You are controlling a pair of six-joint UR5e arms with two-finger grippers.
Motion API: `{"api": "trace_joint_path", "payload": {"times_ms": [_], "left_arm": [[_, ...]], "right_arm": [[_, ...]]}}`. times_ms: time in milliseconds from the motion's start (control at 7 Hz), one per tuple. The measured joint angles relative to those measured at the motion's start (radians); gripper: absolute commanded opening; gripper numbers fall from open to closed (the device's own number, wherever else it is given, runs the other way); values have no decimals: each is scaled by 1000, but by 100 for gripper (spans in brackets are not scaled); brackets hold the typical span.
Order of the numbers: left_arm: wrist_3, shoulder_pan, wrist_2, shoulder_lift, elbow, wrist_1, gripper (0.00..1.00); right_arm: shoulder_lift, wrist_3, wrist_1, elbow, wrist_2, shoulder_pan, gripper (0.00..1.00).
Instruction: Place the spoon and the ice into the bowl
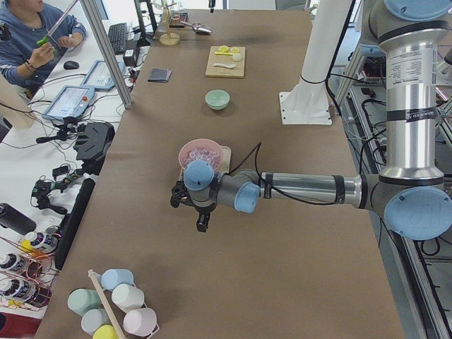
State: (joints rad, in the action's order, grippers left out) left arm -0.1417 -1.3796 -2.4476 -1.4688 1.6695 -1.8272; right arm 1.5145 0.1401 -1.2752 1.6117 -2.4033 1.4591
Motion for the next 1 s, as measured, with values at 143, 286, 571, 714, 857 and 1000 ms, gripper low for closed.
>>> {"api": "trace_joint_path", "payload": {"times_ms": [143, 286, 571, 714, 857, 1000], "left_arm": [[0, 0, 6, -3, 3, -1, 99], [-1, 1, 18, -8, 8, 1, 99], [-1, -2, 29, -5, 24, -2, 99], [-2, -5, 37, -6, 27, -7, 99], [-3, -9, 50, -9, 24, -10, 99], [-2, -10, 57, -11, 25, -13, 99]], "right_arm": [[-7, 1, 0, 1, 2, -3, 100], [-8, 2, 0, 7, -1, -4, 100], [-10, 1, 0, 11, 1, -5, 100], [-11, 2, 0, 11, 4, -6, 100], [-11, 11, 1, 10, 0, -9, 100], [-12, 34, 1, 10, 1, -14, 100]]}}
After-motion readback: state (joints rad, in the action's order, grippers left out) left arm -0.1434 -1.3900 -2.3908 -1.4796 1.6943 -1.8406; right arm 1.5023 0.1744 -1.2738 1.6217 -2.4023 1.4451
